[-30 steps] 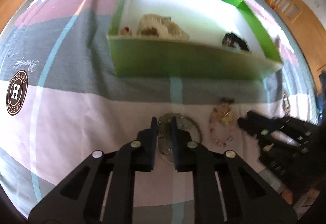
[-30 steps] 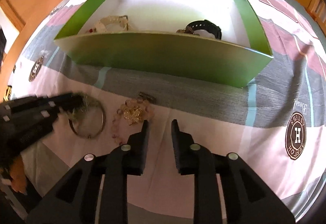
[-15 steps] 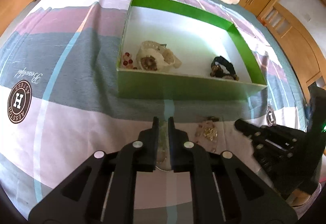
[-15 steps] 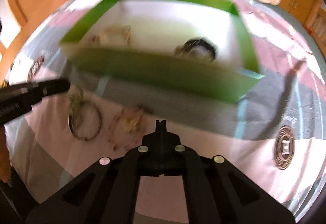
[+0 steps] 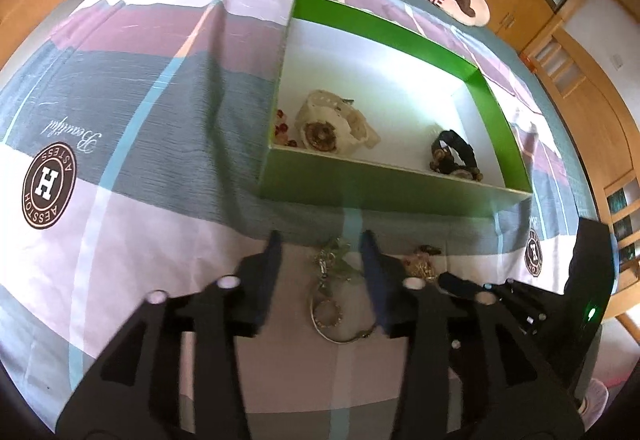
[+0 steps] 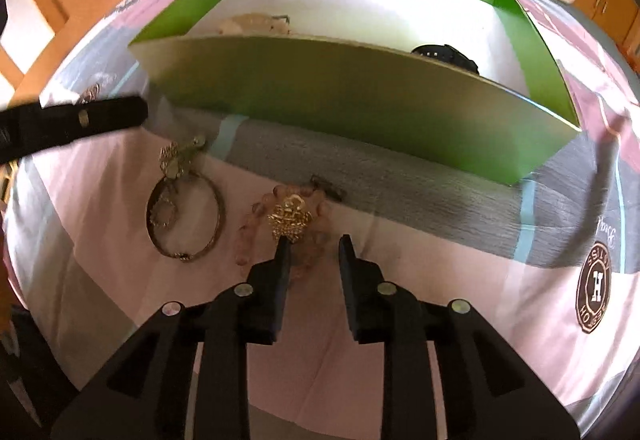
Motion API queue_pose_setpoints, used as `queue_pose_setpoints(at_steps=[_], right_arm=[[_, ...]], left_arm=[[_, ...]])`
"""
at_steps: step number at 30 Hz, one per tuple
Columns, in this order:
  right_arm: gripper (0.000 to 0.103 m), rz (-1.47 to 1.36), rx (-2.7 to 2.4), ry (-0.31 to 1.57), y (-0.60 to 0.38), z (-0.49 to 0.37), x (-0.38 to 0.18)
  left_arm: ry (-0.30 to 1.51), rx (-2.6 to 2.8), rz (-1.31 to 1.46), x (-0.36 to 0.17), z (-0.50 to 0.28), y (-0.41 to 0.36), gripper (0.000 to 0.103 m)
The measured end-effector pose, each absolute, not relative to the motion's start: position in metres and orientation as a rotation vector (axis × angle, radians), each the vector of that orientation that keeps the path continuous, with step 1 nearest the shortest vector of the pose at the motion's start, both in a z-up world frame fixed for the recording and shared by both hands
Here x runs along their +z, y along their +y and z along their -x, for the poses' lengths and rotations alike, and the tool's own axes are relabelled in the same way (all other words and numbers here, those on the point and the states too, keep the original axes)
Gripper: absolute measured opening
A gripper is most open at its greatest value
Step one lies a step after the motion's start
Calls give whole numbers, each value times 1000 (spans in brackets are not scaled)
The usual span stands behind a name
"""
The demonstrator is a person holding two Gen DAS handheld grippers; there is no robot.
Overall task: Organize jewelry
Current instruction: 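Grasp the silver bangle with the left tool while the right grasps the pink bracelet, then close the right tool on the pink bead bracelet while the left holds the silver bangle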
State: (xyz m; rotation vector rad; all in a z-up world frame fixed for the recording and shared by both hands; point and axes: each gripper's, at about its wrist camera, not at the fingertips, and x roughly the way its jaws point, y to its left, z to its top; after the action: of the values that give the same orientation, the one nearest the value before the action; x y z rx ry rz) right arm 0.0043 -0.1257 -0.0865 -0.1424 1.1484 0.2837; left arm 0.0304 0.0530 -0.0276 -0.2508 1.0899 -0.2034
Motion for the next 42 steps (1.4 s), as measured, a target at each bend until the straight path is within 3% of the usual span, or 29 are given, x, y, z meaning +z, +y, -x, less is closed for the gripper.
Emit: queue_pose_setpoints(at_steps=[1,2,4,11,17,19,21,24,27,39,40,42], right_arm=[[9,149,287,1149,-124,-3,-86],[8,151,285,1148,-124,-2,-84],[7,137,284,1134,-126,-4,-78],[7,23,300,1019,-147,-4,-32],[7,6,331,1039,-146,-7,-37],[7,-11,367,1027,-146,-2,-33],[7,-22,396,986,-148,1,-22],[7,-4,385,971,-144,0,-17],[7,-1,368,991,-142,-2,-25],[7,-24,398,1004,-148,1,-31],[7,-20,395,1003,-148,1,-31],[7,-13,385,1006,-149,1,-32]], left_arm=[[1094,-200,253,-28,-31,54,50],[1101,-199,254,-30,-32,54,55],[1114,-199,256,-33,-33,53,60],[1151,-190,212,-44,-36,43,60],[1204,-164,128,-61,-39,27,60],[1212,-161,103,-63,-39,25,56],[1212,-174,86,-60,-39,23,32],[1197,-169,56,-54,-38,22,13],[1186,-172,72,-50,-38,25,7],[1143,-219,48,-39,-33,19,8],[1149,-214,48,-41,-33,20,10],[1155,-209,54,-43,-34,19,25]])
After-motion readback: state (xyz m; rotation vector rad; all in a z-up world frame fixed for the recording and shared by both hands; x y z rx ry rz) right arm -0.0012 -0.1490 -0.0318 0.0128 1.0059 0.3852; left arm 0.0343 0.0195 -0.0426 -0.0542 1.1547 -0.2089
